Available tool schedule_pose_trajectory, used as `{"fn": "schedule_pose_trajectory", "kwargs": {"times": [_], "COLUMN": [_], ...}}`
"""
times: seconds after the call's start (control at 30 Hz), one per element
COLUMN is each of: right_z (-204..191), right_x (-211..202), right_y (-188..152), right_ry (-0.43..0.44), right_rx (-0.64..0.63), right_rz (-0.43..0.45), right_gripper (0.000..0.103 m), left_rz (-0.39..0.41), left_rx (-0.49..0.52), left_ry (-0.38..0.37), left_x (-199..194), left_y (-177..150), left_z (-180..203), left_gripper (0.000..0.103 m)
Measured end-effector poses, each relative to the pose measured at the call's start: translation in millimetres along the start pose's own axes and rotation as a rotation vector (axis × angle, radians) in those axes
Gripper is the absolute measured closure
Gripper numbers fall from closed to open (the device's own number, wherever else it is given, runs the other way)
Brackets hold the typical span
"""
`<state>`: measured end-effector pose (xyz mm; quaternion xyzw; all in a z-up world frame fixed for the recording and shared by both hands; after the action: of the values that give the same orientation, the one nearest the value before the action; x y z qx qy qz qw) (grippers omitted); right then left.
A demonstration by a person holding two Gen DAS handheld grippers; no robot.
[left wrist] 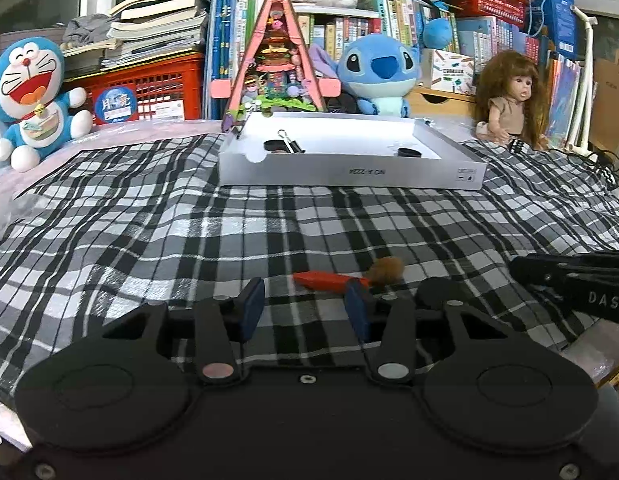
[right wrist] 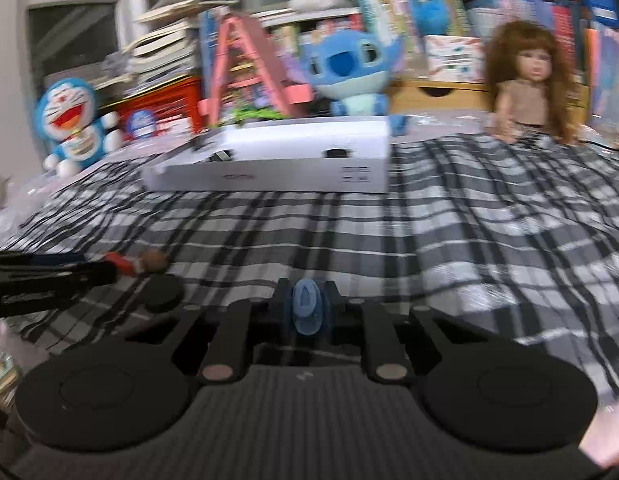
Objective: Organize rigid objects
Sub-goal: 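Close the left tool on the red stick while the right tool grasps a blue plastic piece, then carry the red stick and blue piece over the white tray with both tools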
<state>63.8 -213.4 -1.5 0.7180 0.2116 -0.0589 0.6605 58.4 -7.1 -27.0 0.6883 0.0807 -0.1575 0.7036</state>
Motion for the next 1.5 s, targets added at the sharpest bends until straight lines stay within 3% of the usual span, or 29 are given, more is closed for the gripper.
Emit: {"fn": "schedule_pose_trajectory", "kwargs": {"times": [0.17,0.23,0.67,0.83,1.13,1.23,1.37,1.43,1.5], "right_z": [0.4,3.8,26.1,30.6,17.6,15.2,17.3,16.9,14.8], "right_x": [-3.0,-8.1,-15.2,-15.9,-12.3,-8.1,-1.8,-0.3,-0.5], "right_y": [2.3,0.8,0.5,2.0,2.8,2.6,1.5,-0.1,-0.9], "right_ry": [0.01,0.009,-0.11,-0.164,-0.114,-0.116,-0.114,-0.104,-0.098], "right_rx": [-0.014,-0.015,-0.109,-0.08,-0.067,-0.078,-0.075,-0.073,-0.077], "right_rz": [-0.01,-0.022,-0.027,-0.017,0.011,0.012,0.011,0.006,0.008], "right_gripper": [0.073,0.061,0.058,0.049,0.034,0.033,0.033,0.033,0.042], "left_rz": [0.019,0.029,0.014,0.004,0.003,0.003,0.008,0.011,0.011], "left_rx": [-0.006,0.01,0.045,0.062,0.081,0.084,0.077,0.087,0.086], "left_ry": [-0.05,-0.047,-0.033,-0.024,-0.036,-0.045,-0.067,-0.06,-0.059], "left_x": [0.2,0.7,6.1,9.3,13.0,15.1,14.2,12.8,11.8], "left_y": [3.5,4.1,-3.8,-5.1,-4.3,-4.3,-4.8,-4.9,-4.9], "left_z": [5.8,7.9,10.2,9.7,11.5,12.8,15.8,18.1,19.3], "left_gripper": [0.046,0.043,0.042,0.041,0.038,0.041,0.061,0.061,0.061]}}
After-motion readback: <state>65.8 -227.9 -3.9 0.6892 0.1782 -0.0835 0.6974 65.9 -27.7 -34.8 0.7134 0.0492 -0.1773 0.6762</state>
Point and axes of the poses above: each gripper's, at about its wrist camera, not at the fingertips, and x roughly the way its jaws point, z to its right, y to its top, the point moved 4 cm from there along x, roughly the way its jaws point, and after that the axes turned 14 degrees about z, right-handed, at the moved point
